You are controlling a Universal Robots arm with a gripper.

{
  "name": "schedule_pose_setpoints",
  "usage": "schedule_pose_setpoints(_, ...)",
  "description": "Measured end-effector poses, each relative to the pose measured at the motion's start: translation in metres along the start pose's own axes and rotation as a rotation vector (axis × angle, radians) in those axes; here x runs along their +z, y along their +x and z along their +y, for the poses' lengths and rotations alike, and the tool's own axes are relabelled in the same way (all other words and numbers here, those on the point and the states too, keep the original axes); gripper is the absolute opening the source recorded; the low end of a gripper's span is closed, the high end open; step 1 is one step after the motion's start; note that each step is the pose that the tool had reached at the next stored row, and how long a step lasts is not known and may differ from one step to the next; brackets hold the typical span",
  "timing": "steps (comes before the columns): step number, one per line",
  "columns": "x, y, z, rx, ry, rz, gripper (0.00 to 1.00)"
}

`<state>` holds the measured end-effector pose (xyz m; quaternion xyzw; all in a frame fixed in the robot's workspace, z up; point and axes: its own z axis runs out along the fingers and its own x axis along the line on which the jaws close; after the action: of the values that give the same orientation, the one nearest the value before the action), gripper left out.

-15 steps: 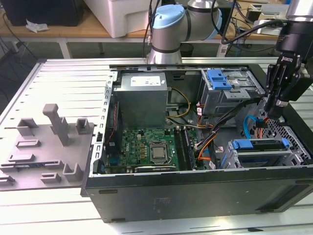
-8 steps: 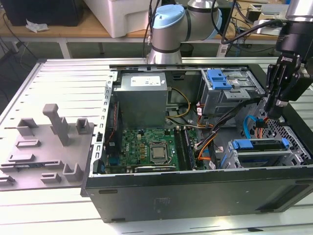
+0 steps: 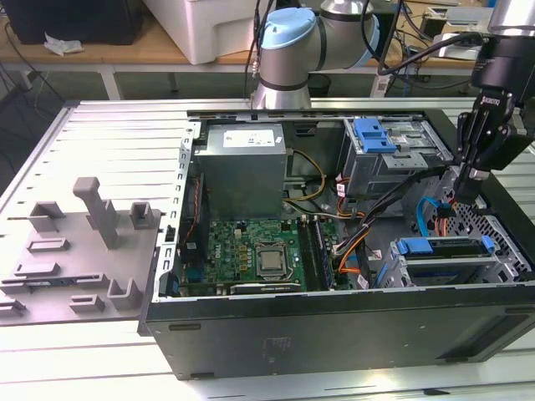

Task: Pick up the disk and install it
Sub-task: 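Insert the first disk wire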

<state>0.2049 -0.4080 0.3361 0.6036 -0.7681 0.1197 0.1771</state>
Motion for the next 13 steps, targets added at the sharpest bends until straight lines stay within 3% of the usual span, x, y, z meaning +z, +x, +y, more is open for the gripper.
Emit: schedule_pose_setpoints(13,0.0006,0.0007,0.0036,0.001,0.0000,0.0017,0.17)
